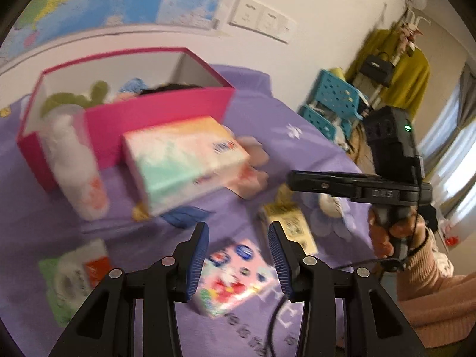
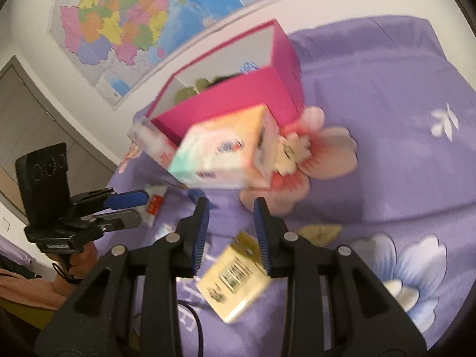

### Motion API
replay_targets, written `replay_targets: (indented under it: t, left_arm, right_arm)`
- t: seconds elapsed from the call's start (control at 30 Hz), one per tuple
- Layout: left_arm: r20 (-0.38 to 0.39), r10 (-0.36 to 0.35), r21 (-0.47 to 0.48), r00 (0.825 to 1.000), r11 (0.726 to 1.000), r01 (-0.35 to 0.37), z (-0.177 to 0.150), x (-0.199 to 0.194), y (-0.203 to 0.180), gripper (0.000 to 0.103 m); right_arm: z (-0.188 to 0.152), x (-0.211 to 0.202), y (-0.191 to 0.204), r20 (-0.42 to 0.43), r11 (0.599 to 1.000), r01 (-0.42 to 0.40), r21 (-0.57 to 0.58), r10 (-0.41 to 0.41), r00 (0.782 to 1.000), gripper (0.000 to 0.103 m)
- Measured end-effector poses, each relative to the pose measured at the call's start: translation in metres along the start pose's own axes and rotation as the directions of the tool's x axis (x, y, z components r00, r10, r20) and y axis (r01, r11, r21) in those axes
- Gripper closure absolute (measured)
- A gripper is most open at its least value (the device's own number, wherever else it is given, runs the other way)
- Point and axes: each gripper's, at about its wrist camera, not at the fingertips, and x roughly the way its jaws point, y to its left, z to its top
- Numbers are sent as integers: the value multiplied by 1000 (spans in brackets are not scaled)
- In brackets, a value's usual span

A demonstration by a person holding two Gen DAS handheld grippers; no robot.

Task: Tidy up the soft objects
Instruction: 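Reach the right tool to the yellow tissue pack and grasp it, then lift the yellow tissue pack and carry it over the pink box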

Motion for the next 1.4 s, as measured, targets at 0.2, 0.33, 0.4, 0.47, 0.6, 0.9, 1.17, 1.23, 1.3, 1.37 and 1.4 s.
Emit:
replay_targets:
  t: [0.2, 0.33, 0.4, 0.47, 0.6, 0.9, 1.17, 1.23, 1.3, 1.37, 1.4]
  left_arm:
    - [-89, -114, 44, 989, 992, 118, -13, 22, -31, 61]
    - [-165, -180, 43, 970, 981, 190, -23, 38, -46, 61]
    - [-195, -193, 30, 962, 979, 203, -26, 48, -50, 61]
    - [-211, -194, 0, 958, 980, 199, -25, 56, -50, 61]
    - [-231, -201, -73, 952, 979, 189, -23, 71, -42, 62]
    - [-213, -149, -135, 966, 983, 122, -17, 75, -35, 62]
    - [-190, -99, -177, 977, 982, 65, -11, 78, -22, 66]
    - [-189, -91, -176, 978, 983, 58, -11, 79, -22, 67]
    - [-187, -83, -170, 979, 984, 51, -11, 78, -21, 67]
    - [-182, -83, -165, 980, 985, 53, -10, 76, -20, 67]
    - [-177, -86, -164, 980, 985, 57, -10, 72, -20, 67]
  right_arm:
    - [-15, 2, -13, -27, 999, 34, 25, -34, 999, 70]
    - [-15, 4, -14, -33, 999, 31, 14, -31, 999, 70]
    - [-14, 7, -14, -38, 1000, 27, 6, -27, 999, 70]
    - [-14, 11, -15, -46, 1000, 20, 0, -20, 999, 70]
    - [-15, 18, -16, -64, 1000, 11, -5, -12, 998, 70]
    - [-24, 13, -16, -79, 1000, -14, -20, 13, 997, 70]
    - [-31, 12, -17, -90, 999, -45, 7, 45, 995, 70]
    - [-31, 14, -18, -91, 999, -50, 15, 51, 995, 70]
    - [-31, 15, -14, -92, 999, -36, -3, 36, 995, 70]
    - [-32, 14, -10, -91, 999, -30, -13, 29, 995, 70]
    - [-31, 12, -8, -85, 999, -30, -16, 29, 996, 70]
